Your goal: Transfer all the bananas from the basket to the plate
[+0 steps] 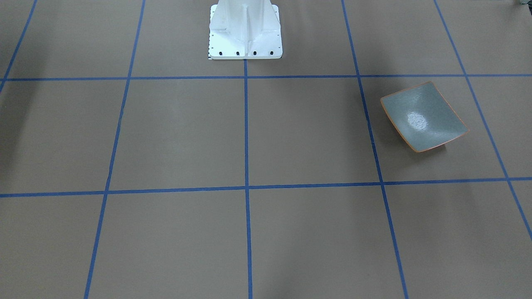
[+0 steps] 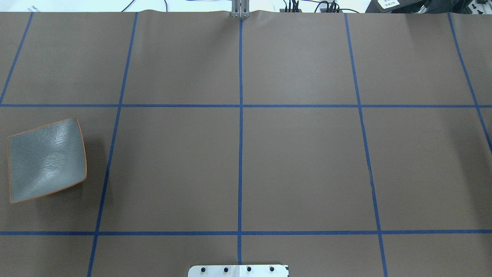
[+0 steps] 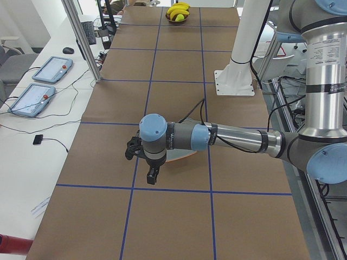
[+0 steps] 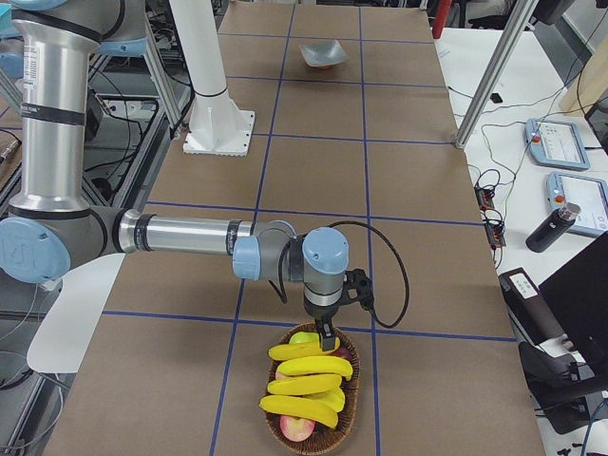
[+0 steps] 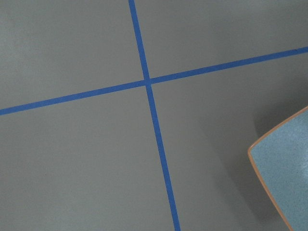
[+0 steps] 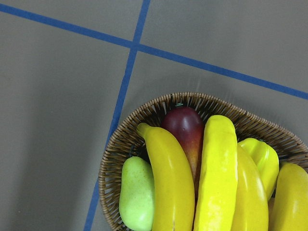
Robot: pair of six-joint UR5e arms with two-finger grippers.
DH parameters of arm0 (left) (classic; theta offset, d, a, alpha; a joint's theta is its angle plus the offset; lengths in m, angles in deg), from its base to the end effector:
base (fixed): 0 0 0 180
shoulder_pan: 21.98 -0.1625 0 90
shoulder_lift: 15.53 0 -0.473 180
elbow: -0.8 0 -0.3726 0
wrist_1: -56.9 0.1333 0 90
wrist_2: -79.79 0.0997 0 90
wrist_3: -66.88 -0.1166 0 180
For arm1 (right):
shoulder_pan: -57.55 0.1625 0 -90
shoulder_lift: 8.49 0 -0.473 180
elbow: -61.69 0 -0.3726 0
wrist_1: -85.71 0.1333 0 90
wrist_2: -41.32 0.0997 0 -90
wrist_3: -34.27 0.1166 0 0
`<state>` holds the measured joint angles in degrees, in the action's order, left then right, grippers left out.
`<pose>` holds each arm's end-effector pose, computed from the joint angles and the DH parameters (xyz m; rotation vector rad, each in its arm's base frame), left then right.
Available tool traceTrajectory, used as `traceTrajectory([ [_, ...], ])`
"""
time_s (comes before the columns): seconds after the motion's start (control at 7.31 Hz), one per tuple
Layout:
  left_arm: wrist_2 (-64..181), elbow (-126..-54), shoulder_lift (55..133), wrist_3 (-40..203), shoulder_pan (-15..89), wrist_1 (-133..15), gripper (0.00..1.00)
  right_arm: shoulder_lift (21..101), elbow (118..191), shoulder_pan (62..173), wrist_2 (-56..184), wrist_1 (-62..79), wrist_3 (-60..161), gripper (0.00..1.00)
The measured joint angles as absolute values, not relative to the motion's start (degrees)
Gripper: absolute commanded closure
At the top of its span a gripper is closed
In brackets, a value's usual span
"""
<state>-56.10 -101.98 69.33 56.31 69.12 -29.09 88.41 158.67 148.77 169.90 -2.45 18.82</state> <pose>-0.0579 -0.4305 0.6587 0.1412 0.7916 0.1817 0.0695 -0.4171 0.7193 0.1298 -0.6633 -0.2501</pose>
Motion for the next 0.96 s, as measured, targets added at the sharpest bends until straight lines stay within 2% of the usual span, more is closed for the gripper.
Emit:
traceTrajectory([
  [0.55,-56.54,-101.82,68.90,56.34,69.16,-30.01,0.00,86.66,153.49,148.78,170.47,6.66,18.85,0.00],
  [0.96,-56.64,-101.81,68.48,56.33,69.11,-30.03,0.00,81.89,140.89,148.73,170.43,14.76,18.69,0.00],
])
